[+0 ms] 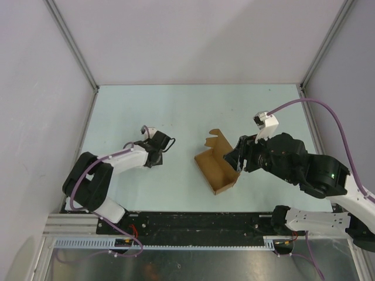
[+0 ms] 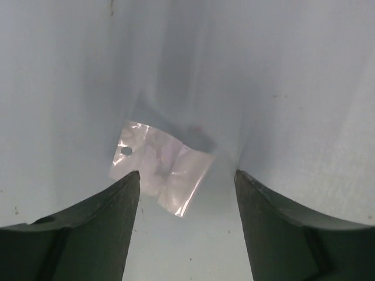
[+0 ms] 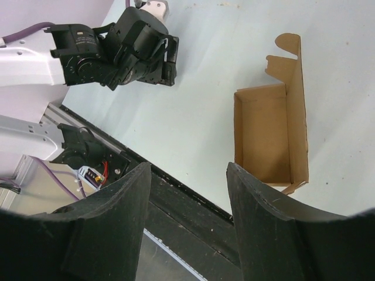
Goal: Fold the paper box
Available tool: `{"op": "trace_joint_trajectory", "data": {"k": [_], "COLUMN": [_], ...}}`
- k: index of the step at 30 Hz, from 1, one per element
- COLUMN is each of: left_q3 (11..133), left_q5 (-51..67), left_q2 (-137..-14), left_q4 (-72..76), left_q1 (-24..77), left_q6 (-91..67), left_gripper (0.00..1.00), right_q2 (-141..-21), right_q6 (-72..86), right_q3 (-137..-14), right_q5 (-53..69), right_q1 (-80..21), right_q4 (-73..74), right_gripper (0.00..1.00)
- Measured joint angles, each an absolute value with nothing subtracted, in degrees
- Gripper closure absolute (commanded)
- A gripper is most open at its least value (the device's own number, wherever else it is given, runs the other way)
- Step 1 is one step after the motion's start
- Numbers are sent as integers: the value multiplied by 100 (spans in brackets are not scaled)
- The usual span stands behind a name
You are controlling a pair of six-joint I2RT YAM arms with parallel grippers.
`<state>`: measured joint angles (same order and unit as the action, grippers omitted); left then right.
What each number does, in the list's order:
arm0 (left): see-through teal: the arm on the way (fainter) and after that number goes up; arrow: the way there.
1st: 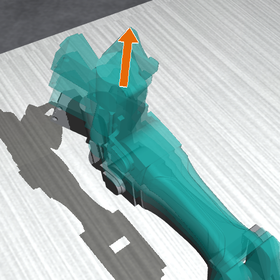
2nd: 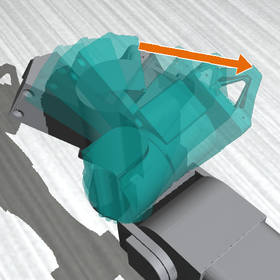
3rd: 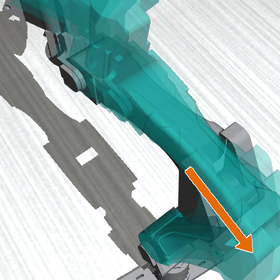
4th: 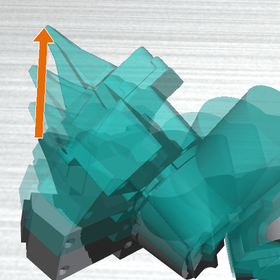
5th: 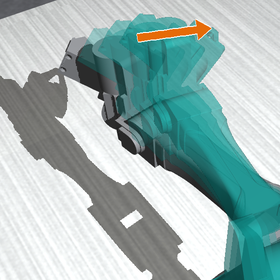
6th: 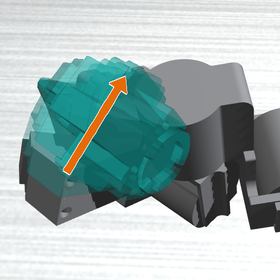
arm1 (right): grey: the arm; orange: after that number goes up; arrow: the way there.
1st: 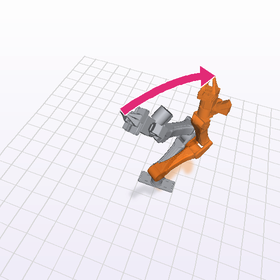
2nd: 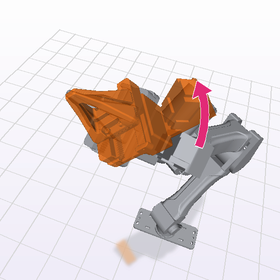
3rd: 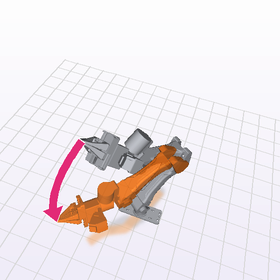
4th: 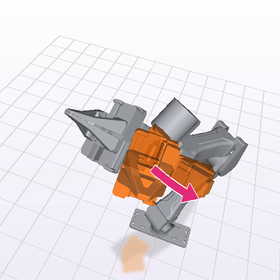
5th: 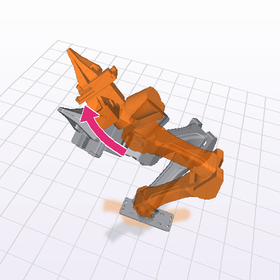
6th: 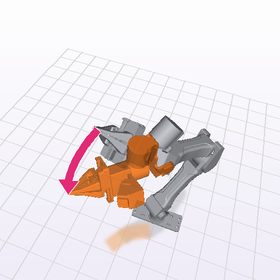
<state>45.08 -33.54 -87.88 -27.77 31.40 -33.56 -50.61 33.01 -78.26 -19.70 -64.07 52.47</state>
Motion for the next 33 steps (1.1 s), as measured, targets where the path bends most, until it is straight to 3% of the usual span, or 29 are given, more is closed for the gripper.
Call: {"op": "trace_joint_trajectory", "data": {"k": [6,13,19,33], "left_q3": [4536,4536,4536,4536], "left_q5": [-3411,-3428,-3448,-3457], "left_q2": [-8912,-8980,-9004,-8997], "left_q4": [-2709,-2665,-2652,-2672], "left_q1": [3002,2991,2965,2947], "left_q6": [-3516,-3564,-3562,-3559], "left_gripper": [56,60,74,82], "right_q2": [-5046,-5046,-5043,-5043], "right_q6": [3301,3301,3301,3301], "right_q3": [-7826,-7826,-7826,-7824], "right_q5": [-1970,-1968,-1968,-1968], "right_q1": [-6410,-6418,-6423,-6429], "right_q4": [5245,5240,5240,5236], "right_gripper": [40,40,40,40]}}
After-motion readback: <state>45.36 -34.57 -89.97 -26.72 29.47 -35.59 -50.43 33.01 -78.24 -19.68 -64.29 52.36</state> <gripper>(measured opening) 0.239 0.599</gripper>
